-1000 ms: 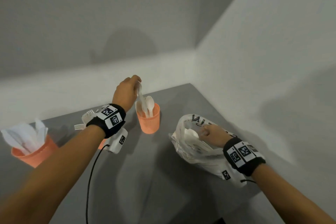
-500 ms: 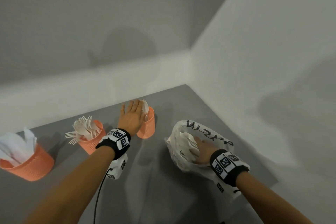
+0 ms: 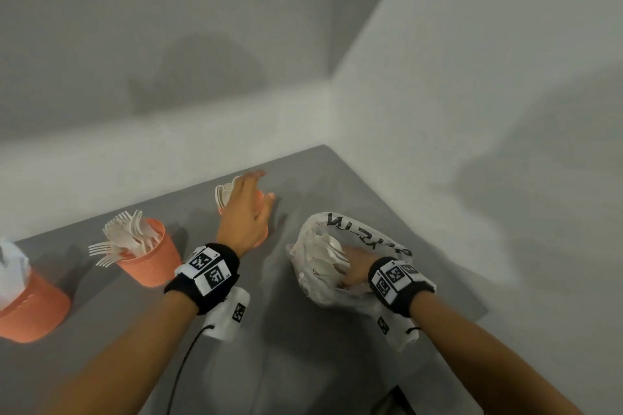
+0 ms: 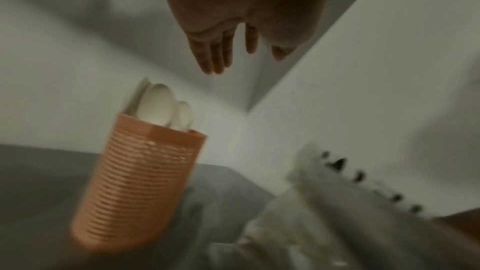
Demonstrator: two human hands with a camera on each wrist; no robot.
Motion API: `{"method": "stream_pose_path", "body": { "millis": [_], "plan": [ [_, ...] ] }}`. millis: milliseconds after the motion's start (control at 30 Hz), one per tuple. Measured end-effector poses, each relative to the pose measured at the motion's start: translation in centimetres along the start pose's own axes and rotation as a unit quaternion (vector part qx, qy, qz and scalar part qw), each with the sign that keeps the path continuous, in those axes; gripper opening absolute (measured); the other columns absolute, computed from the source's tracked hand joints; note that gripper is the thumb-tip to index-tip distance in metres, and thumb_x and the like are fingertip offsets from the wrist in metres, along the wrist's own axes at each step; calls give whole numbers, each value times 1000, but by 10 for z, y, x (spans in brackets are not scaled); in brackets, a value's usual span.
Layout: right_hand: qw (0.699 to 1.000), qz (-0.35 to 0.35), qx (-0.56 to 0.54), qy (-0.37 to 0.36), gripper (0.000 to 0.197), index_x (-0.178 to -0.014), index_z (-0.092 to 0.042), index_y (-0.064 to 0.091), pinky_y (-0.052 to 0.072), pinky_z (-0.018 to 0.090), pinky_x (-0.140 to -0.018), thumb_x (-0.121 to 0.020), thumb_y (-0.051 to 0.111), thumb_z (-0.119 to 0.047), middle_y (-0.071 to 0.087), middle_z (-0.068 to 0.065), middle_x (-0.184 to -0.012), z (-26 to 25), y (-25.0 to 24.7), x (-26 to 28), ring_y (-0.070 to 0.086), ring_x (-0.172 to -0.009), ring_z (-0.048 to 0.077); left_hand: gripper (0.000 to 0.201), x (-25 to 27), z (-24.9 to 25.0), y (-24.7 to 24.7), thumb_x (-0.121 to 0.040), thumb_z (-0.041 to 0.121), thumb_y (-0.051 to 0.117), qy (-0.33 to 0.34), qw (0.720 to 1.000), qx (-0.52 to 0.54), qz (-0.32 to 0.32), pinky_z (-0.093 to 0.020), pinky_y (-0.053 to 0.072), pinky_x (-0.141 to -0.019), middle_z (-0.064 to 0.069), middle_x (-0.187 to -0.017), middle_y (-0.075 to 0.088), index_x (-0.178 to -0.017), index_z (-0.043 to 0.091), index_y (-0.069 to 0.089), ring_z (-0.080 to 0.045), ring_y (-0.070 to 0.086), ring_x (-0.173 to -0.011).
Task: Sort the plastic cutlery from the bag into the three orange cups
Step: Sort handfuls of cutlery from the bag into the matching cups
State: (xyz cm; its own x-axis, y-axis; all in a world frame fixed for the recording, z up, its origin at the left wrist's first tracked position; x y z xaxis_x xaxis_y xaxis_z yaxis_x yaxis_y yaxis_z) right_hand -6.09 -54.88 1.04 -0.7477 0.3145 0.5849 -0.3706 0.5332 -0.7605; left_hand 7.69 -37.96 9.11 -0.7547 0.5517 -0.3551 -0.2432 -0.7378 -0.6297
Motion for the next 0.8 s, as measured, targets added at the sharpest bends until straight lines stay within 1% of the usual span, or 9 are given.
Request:
{"method": "stream_pose_path", "body": {
  "millis": [67, 100, 167, 233, 333, 433, 567, 700, 800],
  "plan": [
    [1000, -7, 12, -3, 80, -141, -15, 29, 33, 39, -109, -76, 72, -31, 43, 10, -142, 1, -1, 2, 41, -130, 28, 34, 15, 18, 15, -86, 30, 51, 14, 997, 68, -32, -32, 43, -86, -6, -119, 50, -118, 18, 55, -20, 51, -103],
    [1000, -3, 23, -6, 80, -142, -15, 28, 32, 39, -109, -77, 72, -31, 42, 9, -142, 1, -2, 4, 41, -130, 29, 27, 23, 24, 25, -85, 26, 56, 16, 995, 74, -61, -32, 42, -86, -4, -115, 48, -111, 19, 59, -18, 49, -101],
    [999, 8, 43, -10, 77, -140, -16, 29, 35, 39, -106, -77, 71, -30, 46, 10, -138, 1, 0, 4, 44, -127, 29, 19, 38, 28, 48, -86, 22, 61, -9, 990, 54, -126, -32, 37, -98, -6, -123, 44, -105, 21, 65, -18, 44, -116],
    [999, 9, 52, -13, 79, -141, -19, 26, 38, 40, -102, -77, 71, -31, 47, 10, -136, 1, 1, 6, 47, -124, 29, 25, 50, 26, 67, -88, 21, 59, -69, 980, 14, -184, -31, 27, -107, -9, -135, 37, -112, 22, 62, -21, 34, -130],
    [997, 20, 78, -11, 95, -146, -18, 13, 38, 42, -103, -74, 73, -37, 42, 10, -141, 3, 7, 7, 44, -127, 30, 46, 63, 18, 82, -88, 19, 57, -153, 958, -33, -242, -28, 30, -105, -11, -137, 39, -133, 18, 46, -25, 41, -126],
    [995, 43, 87, -15, 94, -148, -14, 5, 38, 40, -104, -81, 67, -35, 41, 11, -142, 1, 9, 8, 44, -127, 29, 55, 66, 19, 80, -83, 4, 53, -161, 954, -37, -252, -27, 31, -103, -14, -137, 44, -137, 11, 40, -27, 43, -126],
    [992, 69, 100, -43, 49, -138, -7, 34, 37, 35, -102, -96, 45, -29, 50, 13, -136, -6, -5, 13, 49, -123, 29, 54, 55, 30, 69, -82, -2, 50, -163, 959, -20, -230, -30, 37, -103, -14, -137, 47, -135, 7, 43, -30, 49, -123],
    [972, 126, 192, -57, 65, -144, -15, 19, 38, 45, -105, -90, 52, -31, 33, 15, -144, -9, -4, 11, 40, -129, 32, 53, 50, 34, 69, -81, -2, 51, -185, 957, 15, -224, -41, 48, -94, -15, -133, 51, -133, 6, 44, -37, 59, -109],
    [965, 171, 192, -52, 52, -136, -10, 31, 42, 41, -97, -90, 53, -20, 42, 14, -136, -11, 4, 8, 48, -120, 29, 53, 51, 37, 71, -81, 0, 53, -184, 957, 8, -226, -41, 50, -91, -15, -131, 53, -133, 7, 45, -37, 60, -106]
  ]
}}
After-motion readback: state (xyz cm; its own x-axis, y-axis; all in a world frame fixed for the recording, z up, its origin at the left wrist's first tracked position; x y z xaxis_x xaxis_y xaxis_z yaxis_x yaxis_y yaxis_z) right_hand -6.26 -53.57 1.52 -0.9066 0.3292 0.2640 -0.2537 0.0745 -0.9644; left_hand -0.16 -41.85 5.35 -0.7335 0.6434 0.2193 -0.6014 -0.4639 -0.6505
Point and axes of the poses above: each hand's wrist, its own x-axis away from the middle knuckle, its own y-axis out of the palm, z = x × y, the point moved 3 cm from there along -x, towards the middle knuckle
